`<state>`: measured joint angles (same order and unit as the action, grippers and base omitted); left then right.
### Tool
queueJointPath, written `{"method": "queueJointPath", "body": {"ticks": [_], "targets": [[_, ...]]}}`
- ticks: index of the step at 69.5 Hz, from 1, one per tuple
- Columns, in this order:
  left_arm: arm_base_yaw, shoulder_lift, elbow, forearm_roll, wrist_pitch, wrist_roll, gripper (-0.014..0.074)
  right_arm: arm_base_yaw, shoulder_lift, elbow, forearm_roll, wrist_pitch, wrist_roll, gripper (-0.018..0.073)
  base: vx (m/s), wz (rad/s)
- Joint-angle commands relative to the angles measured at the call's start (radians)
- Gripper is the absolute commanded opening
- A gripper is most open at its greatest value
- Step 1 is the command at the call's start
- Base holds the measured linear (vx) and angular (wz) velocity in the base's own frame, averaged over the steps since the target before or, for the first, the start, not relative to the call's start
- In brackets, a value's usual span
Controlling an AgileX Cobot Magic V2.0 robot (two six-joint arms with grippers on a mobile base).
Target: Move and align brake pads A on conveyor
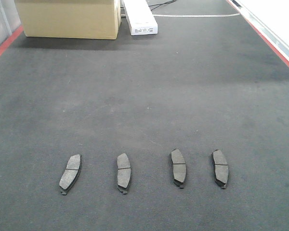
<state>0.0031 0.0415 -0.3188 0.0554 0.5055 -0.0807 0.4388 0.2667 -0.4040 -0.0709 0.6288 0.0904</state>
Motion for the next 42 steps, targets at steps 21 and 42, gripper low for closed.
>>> {"method": "queueJointPath", "body": {"ticks": [21, 42], "targets": [[0.041, -0.066, 0.248, 0.015, -0.268, 0.0, -0.0006, -0.002, 0.01, -0.026, -0.007, -0.064, -0.01, -0.0006, 0.0, 0.0], [0.041, -0.067, 0.373, 0.015, -0.403, -0.001, -0.0006, -0.002, 0.01, -0.026, -0.007, -0.064, -0.01, -0.0006, 0.0, 0.0]]}}
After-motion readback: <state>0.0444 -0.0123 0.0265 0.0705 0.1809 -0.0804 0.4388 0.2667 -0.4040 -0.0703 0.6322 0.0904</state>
